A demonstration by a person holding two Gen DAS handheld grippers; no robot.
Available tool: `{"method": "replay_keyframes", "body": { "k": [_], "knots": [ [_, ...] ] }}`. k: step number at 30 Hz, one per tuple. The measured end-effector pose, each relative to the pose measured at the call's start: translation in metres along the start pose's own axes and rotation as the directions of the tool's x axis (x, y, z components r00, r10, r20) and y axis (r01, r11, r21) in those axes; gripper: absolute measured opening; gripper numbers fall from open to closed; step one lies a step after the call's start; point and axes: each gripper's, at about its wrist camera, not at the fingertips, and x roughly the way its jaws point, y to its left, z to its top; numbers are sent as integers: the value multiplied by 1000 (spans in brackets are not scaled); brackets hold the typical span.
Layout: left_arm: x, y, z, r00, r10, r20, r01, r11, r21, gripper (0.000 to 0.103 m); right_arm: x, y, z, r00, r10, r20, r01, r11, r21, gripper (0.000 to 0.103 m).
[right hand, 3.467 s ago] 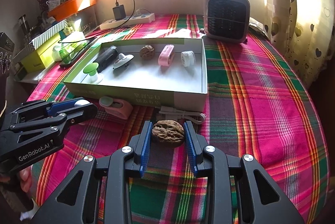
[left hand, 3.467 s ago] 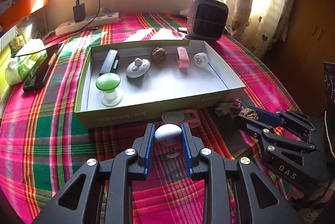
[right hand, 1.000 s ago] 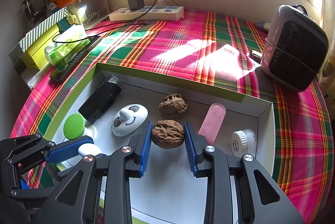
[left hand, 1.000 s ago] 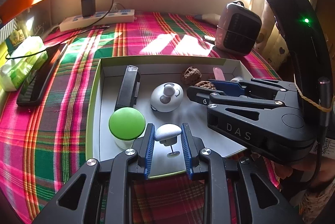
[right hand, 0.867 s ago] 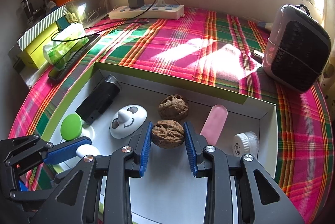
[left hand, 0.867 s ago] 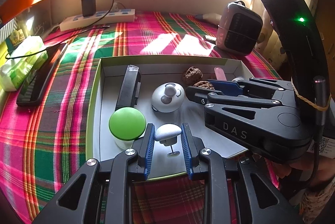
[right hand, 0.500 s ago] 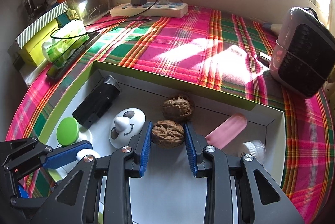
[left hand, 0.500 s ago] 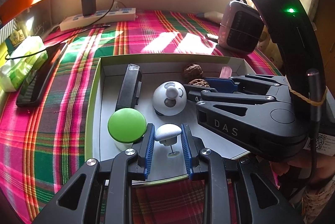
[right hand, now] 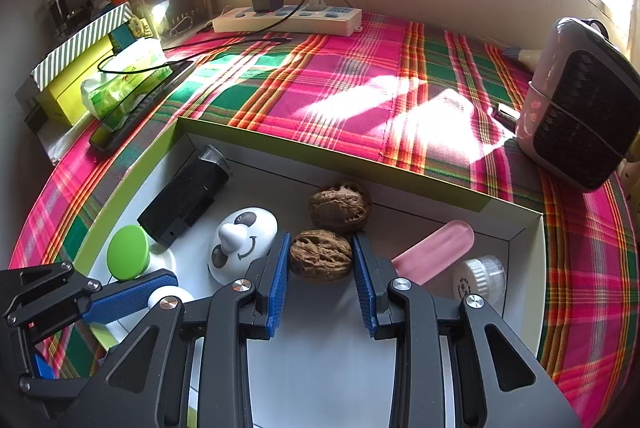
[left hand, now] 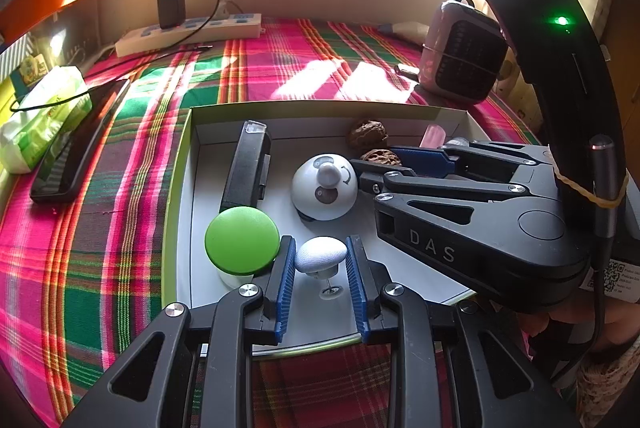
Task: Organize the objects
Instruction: 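Lower the walnut into the box and open the right gripper, then lower the white mushroom toy into the box and open the left gripper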
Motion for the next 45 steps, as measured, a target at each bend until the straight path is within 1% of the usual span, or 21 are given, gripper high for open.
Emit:
{"method": "replay_keyframes", "body": {
  "k": [14, 16, 19, 21, 23, 35, 45],
  "knots": [
    [0, -1, -2, 1000, 11, -5, -11, 1000, 1, 24, -3, -2, -1, 1000, 2, 0, -2, 1000, 7, 33],
    [0, -1, -2, 1000, 11, -7, -11, 1000, 0, 25, -3, -2, -1, 1000, 3, 0, -3, 1000, 11, 33],
    [0, -2, -2, 1000, 0, -8, 0, 1000, -1, 30, -6, -2, -2, 1000, 2, 6, -2, 1000, 7, 33],
    [-1, -4, -2, 1000, 0, -7, 0, 1000, 1, 33, -7, -2, -2, 1000, 2, 8, -2, 1000, 13, 42],
    [-2, -4, -2, 1000, 0, -6, 0, 1000, 0, 33, -7, -3, -3, 1000, 5, 8, -5, 1000, 20, 43],
    [-10, -6, -3, 1000, 3, -5, -3, 1000, 0, 34, -17, -4, -7, 1000, -2, 25, 1, 1000, 28, 44],
    [-19, -6, -6, 1000, 14, 8, -14, 1000, -3, 35, -33, -9, -15, 998, -4, 56, 0, 998, 64, 44]
  ]
}}
